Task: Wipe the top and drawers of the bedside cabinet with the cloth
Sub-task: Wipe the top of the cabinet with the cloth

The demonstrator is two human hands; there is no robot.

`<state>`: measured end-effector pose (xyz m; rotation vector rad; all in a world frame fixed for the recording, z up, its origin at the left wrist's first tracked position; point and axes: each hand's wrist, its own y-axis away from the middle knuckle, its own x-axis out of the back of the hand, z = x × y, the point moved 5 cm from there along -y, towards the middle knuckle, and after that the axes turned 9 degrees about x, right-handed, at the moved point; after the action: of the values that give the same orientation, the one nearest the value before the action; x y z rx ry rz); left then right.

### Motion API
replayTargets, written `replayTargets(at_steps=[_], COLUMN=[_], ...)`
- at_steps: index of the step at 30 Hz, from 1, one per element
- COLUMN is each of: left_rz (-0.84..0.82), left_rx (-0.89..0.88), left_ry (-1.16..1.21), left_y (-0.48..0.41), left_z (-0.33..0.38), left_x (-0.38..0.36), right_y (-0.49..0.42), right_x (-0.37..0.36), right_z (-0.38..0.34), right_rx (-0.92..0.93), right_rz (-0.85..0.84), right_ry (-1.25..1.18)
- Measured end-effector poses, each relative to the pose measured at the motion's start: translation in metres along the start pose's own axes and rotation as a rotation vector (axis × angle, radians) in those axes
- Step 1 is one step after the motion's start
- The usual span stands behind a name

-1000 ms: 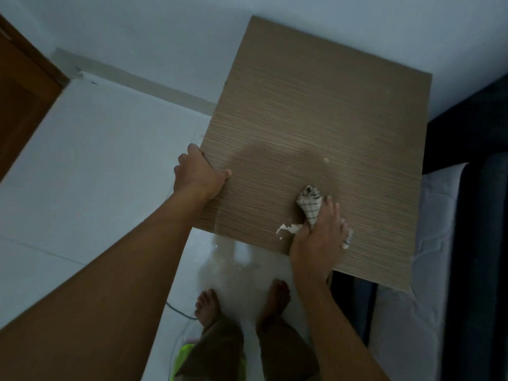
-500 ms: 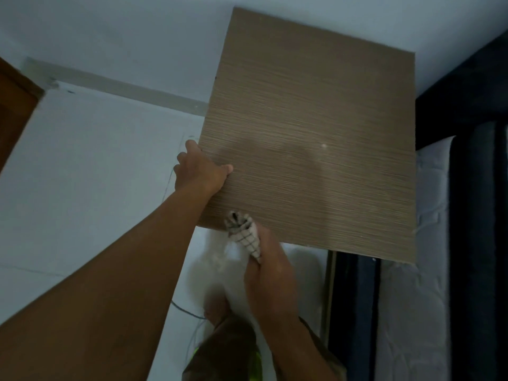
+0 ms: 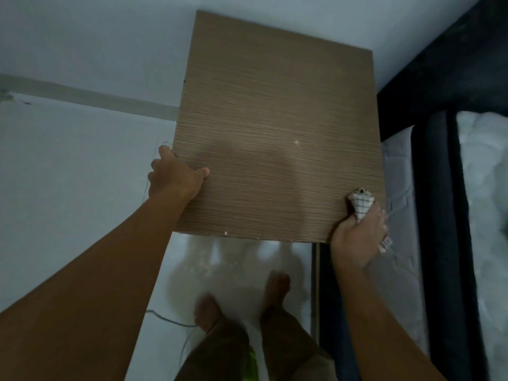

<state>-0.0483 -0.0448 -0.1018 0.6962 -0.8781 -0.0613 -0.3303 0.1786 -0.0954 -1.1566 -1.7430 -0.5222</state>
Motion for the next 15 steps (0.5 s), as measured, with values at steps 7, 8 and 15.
replayTargets(at_steps=[7,8,15], left_rz=[-0.049,-0.06,-0.28], left_rx=[-0.014,-0.019,0.143], left_ry=[0.023,0.049,0.335], left_y=[0.0,0.001,-0.006], left_z=[-0.001,-0.001,-0.008], left_x=[0.004,0.007,0.036], right_y=[0.065,0.077,0.154], right_x=[-0.043,-0.049,-0.085], right_z=[-0.068,-0.081,-0.164], right_rx=[0.1,0.123,0.317], right_rz=[-0.096,-0.106,-0.197], right_ry=[-0.049,-0.06,-0.141])
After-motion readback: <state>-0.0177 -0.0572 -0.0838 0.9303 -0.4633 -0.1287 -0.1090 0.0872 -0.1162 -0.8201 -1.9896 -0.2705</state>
